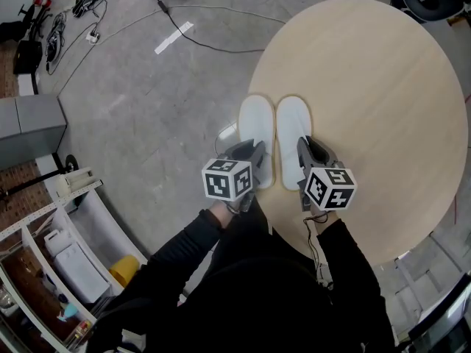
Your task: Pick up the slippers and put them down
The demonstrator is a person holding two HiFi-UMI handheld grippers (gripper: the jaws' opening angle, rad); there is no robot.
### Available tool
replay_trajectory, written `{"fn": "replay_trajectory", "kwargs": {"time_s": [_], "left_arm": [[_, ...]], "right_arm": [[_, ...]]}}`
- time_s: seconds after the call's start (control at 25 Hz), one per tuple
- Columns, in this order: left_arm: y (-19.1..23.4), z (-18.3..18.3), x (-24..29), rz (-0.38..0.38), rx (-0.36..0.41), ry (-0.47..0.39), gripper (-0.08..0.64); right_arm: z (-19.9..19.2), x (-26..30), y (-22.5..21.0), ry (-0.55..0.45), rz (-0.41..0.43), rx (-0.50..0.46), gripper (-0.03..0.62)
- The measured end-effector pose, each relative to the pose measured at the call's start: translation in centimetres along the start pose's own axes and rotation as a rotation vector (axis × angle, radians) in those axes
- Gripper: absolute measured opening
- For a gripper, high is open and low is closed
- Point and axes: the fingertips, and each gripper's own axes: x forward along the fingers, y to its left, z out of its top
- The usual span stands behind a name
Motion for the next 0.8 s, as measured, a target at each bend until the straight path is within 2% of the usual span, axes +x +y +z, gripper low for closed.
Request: {"fn": "replay_trajectory", "kwargs": {"time_s": [0.2, 0.6, 0.8], "left_arm": [[-0.3, -0.1, -0.1, -0.004, -0.002, -0.004, 0.048], [-1.5, 0.4, -1.5, -0.027, 0.015, -0.021, 0.043], [-3.6, 0.3, -2.7, -0.065, 0.027, -0.032, 0.043]], "right_arm": [[-0.2, -0.4, 0.4, -0.007, 0.010, 0.013, 0.038], [1.1, -2.1, 2.0, -0.059, 0.019, 0.021, 0.034], [1.9, -4.6, 2.1, -0.100, 0.012, 0.023, 0.034]]}}
